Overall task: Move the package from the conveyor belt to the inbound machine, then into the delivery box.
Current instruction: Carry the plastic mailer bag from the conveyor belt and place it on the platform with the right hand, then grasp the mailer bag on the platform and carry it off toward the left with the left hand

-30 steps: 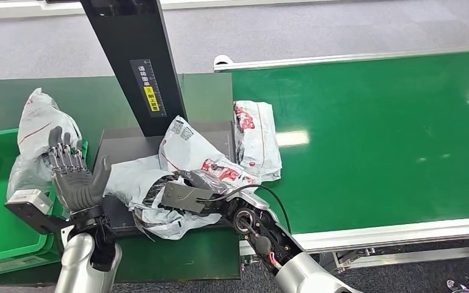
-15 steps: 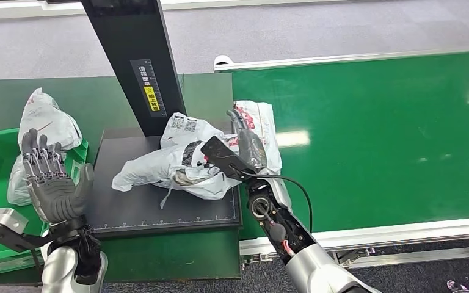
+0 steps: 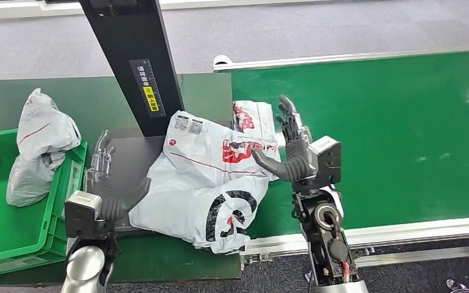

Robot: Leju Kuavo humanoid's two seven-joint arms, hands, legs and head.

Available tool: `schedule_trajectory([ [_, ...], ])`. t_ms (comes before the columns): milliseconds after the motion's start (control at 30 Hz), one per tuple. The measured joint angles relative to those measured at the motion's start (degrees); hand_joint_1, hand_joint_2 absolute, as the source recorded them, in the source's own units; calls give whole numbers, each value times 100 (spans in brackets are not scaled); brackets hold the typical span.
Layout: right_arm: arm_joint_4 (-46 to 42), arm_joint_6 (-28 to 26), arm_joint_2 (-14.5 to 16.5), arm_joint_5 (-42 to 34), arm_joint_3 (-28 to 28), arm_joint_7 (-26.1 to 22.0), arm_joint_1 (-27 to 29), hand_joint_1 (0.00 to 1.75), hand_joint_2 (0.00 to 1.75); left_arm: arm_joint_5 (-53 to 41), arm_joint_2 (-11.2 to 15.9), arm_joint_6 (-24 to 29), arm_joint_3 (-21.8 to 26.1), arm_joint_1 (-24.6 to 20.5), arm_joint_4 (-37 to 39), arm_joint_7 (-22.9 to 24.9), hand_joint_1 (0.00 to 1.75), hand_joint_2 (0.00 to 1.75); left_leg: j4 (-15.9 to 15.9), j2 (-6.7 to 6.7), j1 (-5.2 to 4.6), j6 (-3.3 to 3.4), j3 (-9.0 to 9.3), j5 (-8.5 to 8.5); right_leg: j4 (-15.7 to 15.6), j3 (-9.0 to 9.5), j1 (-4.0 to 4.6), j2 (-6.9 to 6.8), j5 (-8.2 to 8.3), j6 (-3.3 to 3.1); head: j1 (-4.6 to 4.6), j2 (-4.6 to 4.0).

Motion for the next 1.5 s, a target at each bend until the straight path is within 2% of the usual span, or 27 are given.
schedule_trajectory([
  [167, -490, 13, -45, -2, -116, 25, 128, 0, 175, -51, 38, -29, -104, -33, 167, 16, 0, 175, 0, 0, 1, 0, 3, 1, 1, 1, 1, 0, 1, -1, -1, 0],
  [433, -716, 13, -76, -1, -168, 33, 192, 0, 175, -113, 77, -119, -189, -66, 269, 55, 0, 175, 0, 0, 1, -1, 2, 1, 1, 0, 1, 0, 1, -1, -1, 0],
  [633, -792, 113, -73, -93, -180, 48, 266, 0, 175, -746, 82, -378, -563, -157, 531, 171, 0, 175, 0, -1, 0, 0, 1, 1, 0, 1, 0, 0, 1, 0, -1, 0],
  [900, -1231, 371, -10, -199, -181, -12, 463, 0, 175, -3291, -54, 507, -1573, -703, 1869, 1254, 0, 175, 0, -3, 0, 0, 2, 1, 0, 2, 0, -1, 1, 0, -2, 0],
  [1000, -1333, 420, 14, -198, -184, -5, 518, 0, 175, -3674, -125, 553, -1841, -900, 2469, 1400, 0, 175, 0, -3, 0, 0, 1, 1, 0, 2, 0, -1, 1, 0, -1, 0],
  [1133, -1419, 486, 42, -198, -205, -5, 566, 0, 175, -3594, -222, 455, -1995, -1074, 3091, 1292, 3, 175, 0, -2, 0, 0, 1, 1, 0, 2, 0, -1, 1, 0, -2, 0],
  [1167, -1429, 498, 46, -196, -214, -5, 571, 0, 175, -3564, -242, 443, -2016, -1103, 3197, 1263, 21, 175, 0, -3, 0, 0, 1, 1, 0, 2, 0, -1, 1, 0, -2, 0],
  [1267, -1436, 525, 54, -170, -241, 3, 583, 0, 175, -3474, -294, 440, -2045, -1169, 3431, 1191, 124, 175, 0, -3, 0, 0, 1, 1, 0, 4, 0, -1, 1, 0, -1, 0],
  [1300, -1436, 533, 55, -156, -248, 8, 588, 0, 175, -3444, -303, 440, -2048, -1184, 3478, 1173, 144, 175, 0, -3, 0, 0, 2, 1, 0, 4, 0, -1, 1, 0, -2, 0],
  [1400, -1436, 558, 58, -102, -256, 15, 605, 0, 175, -3354, -317, 451, -2049, -1204, 3550, 1139, 160, 175, 0, -3, 0, 0, 3, 1, 0, 7, 0, -1, 1, 0, -2, 0],
  [1500, -1436, 593, 70, -66, -259, 11, 639, 0, 175, -3282, -321, 457, -2048, -1207, 3562, 1127, 168, 175, 0, -3, 0, 0, 4, 1, 0, 9, 0, -1, 1, 0, -2, 0],
])
